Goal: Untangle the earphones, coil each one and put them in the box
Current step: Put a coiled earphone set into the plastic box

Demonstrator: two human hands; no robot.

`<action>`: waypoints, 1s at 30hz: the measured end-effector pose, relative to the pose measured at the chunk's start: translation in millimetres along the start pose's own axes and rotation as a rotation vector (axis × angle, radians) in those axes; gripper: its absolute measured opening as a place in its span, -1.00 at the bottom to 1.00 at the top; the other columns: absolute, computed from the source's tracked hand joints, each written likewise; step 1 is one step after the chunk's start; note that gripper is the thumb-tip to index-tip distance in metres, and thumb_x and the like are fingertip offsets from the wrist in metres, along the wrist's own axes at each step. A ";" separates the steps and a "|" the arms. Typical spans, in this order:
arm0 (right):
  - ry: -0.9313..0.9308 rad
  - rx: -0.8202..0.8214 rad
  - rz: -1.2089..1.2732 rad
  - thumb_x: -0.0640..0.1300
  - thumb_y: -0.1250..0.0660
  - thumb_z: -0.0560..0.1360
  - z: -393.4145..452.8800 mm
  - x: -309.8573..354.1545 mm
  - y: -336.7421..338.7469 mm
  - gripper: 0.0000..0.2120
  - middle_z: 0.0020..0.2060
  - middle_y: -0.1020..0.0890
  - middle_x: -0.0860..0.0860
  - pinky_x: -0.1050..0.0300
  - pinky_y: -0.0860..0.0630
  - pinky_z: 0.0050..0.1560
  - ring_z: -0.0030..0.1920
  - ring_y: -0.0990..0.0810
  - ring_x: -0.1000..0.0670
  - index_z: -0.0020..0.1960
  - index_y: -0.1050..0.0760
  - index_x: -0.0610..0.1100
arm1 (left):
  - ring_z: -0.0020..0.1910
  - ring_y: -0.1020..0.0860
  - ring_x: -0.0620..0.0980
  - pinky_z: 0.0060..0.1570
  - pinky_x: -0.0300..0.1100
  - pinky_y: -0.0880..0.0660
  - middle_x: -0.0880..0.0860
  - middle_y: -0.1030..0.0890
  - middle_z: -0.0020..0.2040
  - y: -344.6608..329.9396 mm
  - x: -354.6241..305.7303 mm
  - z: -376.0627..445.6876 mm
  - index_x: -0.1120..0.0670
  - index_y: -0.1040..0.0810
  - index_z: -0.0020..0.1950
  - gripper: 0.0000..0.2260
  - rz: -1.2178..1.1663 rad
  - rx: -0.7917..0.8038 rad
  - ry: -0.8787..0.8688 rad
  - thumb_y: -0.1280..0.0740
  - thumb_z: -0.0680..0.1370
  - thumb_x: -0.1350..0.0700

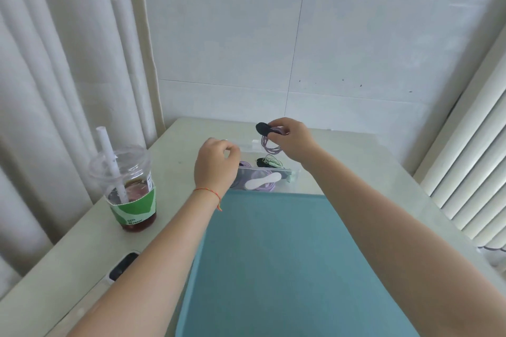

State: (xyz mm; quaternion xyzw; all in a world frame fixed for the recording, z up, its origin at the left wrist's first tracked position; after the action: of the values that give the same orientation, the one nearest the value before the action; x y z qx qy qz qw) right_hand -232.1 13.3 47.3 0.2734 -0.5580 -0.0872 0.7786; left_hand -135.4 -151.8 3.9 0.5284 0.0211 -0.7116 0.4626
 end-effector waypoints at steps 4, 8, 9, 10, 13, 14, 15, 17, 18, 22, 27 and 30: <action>0.018 0.243 -0.319 -0.15 -0.34 0.52 18.8 -4.9 -23.9 -0.78 -0.13 -0.61 0.00 0.21 -0.43 -0.26 -0.23 -0.53 -0.05 0.14 -0.61 -0.11 | 0.17 -0.47 0.08 0.18 -0.09 -0.39 0.08 -0.51 0.11 -4.1 14.3 21.1 0.05 -0.66 -0.02 -0.83 0.049 0.035 0.072 -0.27 0.52 0.15; -0.010 0.179 -0.378 -0.09 -0.32 0.53 34.6 -17.3 -18.1 -0.81 -0.08 -0.62 0.04 0.18 -0.46 0.02 -0.06 -0.57 -0.02 0.10 -0.62 -0.10 | 0.24 -0.45 0.18 0.23 -0.01 -0.39 0.20 -0.49 0.21 -7.8 29.4 43.6 0.11 -0.61 0.12 -0.75 0.047 0.086 0.229 -0.22 0.52 0.13; -0.027 0.064 -0.324 -0.12 -0.29 0.54 38.6 -21.2 -9.7 -0.86 -0.18 -0.58 0.04 0.19 -0.43 -0.05 -0.11 -0.54 -0.04 0.00 -0.62 -0.07 | 0.22 -0.46 0.25 0.19 0.02 -0.40 0.29 -0.51 0.20 -8.7 34.6 49.4 0.20 -0.60 0.11 -0.73 0.034 0.098 0.271 -0.20 0.52 0.14; -0.054 -0.043 -0.295 -0.18 -0.24 0.53 43.7 -27.1 -2.0 -0.85 -0.27 -0.53 0.02 0.20 -0.38 -0.14 -0.17 -0.48 -0.07 -0.10 -0.58 -0.07 | 0.18 -0.47 0.31 0.12 0.05 -0.43 0.37 -0.50 0.15 -9.7 39.5 55.4 0.31 -0.54 0.07 -0.71 0.025 0.105 0.300 -0.18 0.50 0.15; -0.252 -0.146 -0.259 -0.26 -0.14 0.49 53.4 -54.6 9.6 -0.80 -0.37 -0.36 -0.08 0.17 -0.25 -0.33 -0.24 -0.33 -0.09 -0.32 -0.35 -0.17 | -0.22 -0.29 0.30 -0.34 -0.01 -0.29 0.30 -0.32 -0.32 -11.4 44.6 62.6 0.22 -0.17 -0.27 -0.80 0.017 0.146 0.363 -0.08 0.36 0.08; -0.351 -0.132 -0.224 -0.23 -0.13 0.51 55.0 -65.3 8.7 -0.81 -0.34 -0.37 -0.10 0.17 -0.26 -0.31 -0.21 -0.35 -0.11 -0.27 -0.34 -0.21 | -0.25 -0.22 0.18 -0.37 -0.02 -0.19 0.18 -0.24 -0.38 -14.6 44.9 63.5 0.10 -0.16 -0.35 -0.86 -0.005 0.181 0.371 -0.07 0.34 0.07; -0.452 -0.101 -0.165 -0.19 -0.12 0.55 56.0 -75.9 4.5 -0.83 -0.26 -0.42 -0.13 0.17 -0.31 -0.26 -0.18 -0.39 -0.13 -0.17 -0.36 -0.24 | -0.24 -0.21 0.12 -0.34 -0.02 -0.17 0.12 -0.22 -0.40 -19.5 46.6 64.6 0.07 -0.23 -0.41 -0.82 -0.037 0.213 0.396 -0.09 0.38 0.06; -0.591 -0.029 -0.014 -0.12 -0.10 0.59 55.5 -90.2 -5.8 -0.81 -0.12 -0.48 -0.18 0.14 -0.39 -0.22 -0.14 -0.47 -0.14 0.02 -0.39 -0.24 | -0.22 -0.29 0.13 -0.24 -0.02 -0.27 0.13 -0.33 -0.36 -31.0 54.8 67.3 0.12 -0.29 -0.38 -0.75 -0.130 0.241 0.441 -0.15 0.45 0.02; -0.630 0.000 0.071 -0.10 -0.10 0.61 55.4 -95.3 -10.7 -0.79 -0.12 -0.51 -0.19 0.10 -0.45 -0.17 -0.15 -0.49 -0.14 0.08 -0.39 -0.22 | -0.21 -0.36 0.15 -0.16 0.01 -0.37 0.16 -0.41 -0.30 -37.6 61.2 68.9 0.14 -0.35 -0.35 -0.73 -0.180 0.249 0.451 -0.14 0.41 -0.04; -0.678 0.044 0.347 -0.16 -0.05 0.63 61.7 -107.7 -22.6 -0.80 -0.07 -0.60 -0.20 -0.07 -0.51 0.05 -0.24 -0.59 -0.12 0.22 -0.32 -0.16 | -0.01 -0.61 0.21 0.15 0.10 -0.50 0.17 -0.65 -0.09 -52.0 77.6 72.0 0.09 -0.49 -0.23 -0.67 -0.287 0.245 0.492 -0.10 0.45 -0.13; -0.523 -0.072 0.653 -0.22 -0.11 0.59 69.8 -104.4 -15.3 -0.74 0.04 -0.62 0.00 0.00 -0.36 0.03 -0.01 -0.54 -0.05 0.21 -0.46 -0.06 | 0.11 -0.60 0.18 0.07 -0.03 -0.47 0.18 -0.64 0.09 -56.6 77.3 68.1 0.13 -0.51 0.15 -0.53 -0.436 0.179 0.604 0.04 0.64 -0.16; -0.435 -0.125 0.799 -0.09 -0.06 0.54 65.1 -88.2 4.4 -0.69 0.00 -0.68 0.02 0.00 -0.32 0.05 -0.05 -0.53 0.00 0.03 -0.58 -0.07 | 0.17 -0.56 0.10 0.13 -0.07 -0.44 0.11 -0.54 0.29 -51.0 75.3 63.7 0.13 -0.44 0.38 -0.40 -0.599 0.019 0.648 0.11 0.64 -0.24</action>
State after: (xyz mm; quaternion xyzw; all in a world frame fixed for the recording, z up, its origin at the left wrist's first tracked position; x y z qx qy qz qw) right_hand -324.5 34.5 -8.0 -0.0354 -0.7638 0.1310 0.6310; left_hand -217.7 -203.6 -49.5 0.6991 0.3108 -0.6121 0.2002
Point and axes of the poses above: each hand's wrist, its own z-axis towards the middle knuckle, its own y-axis out of the back of the hand, x = y × z, the point moved 5 cm from there along z, towards the middle knuckle
